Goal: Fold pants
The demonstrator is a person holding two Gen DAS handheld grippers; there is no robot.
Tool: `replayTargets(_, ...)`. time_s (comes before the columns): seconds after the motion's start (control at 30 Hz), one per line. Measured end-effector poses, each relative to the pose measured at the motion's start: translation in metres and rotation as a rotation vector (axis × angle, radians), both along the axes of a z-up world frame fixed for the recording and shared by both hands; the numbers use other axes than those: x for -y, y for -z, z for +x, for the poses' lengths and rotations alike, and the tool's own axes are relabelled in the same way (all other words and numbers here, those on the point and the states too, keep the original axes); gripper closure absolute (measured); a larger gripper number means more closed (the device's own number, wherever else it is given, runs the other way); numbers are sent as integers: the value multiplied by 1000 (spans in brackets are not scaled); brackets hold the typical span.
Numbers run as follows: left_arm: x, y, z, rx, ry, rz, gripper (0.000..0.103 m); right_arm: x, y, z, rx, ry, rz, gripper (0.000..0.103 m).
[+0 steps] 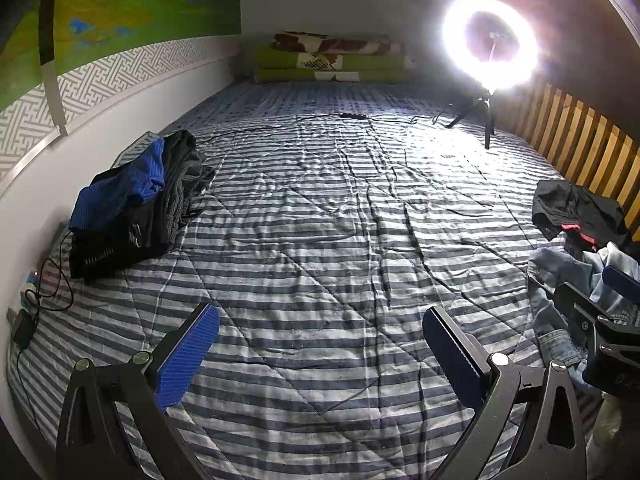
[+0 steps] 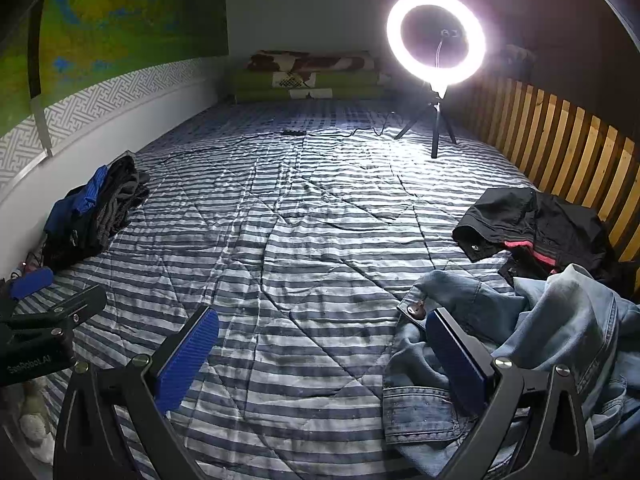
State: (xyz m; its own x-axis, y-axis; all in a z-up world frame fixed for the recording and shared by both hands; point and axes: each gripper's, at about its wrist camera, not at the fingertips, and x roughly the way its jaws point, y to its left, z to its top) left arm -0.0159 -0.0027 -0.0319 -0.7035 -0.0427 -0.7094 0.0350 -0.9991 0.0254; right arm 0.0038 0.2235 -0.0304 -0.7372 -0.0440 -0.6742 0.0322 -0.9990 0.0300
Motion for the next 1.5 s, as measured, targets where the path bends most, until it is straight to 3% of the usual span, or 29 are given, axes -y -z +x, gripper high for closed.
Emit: replayTargets(1.5,-6,-2,0,4,-7,-3,0,1,0,0,2,-1,0,1)
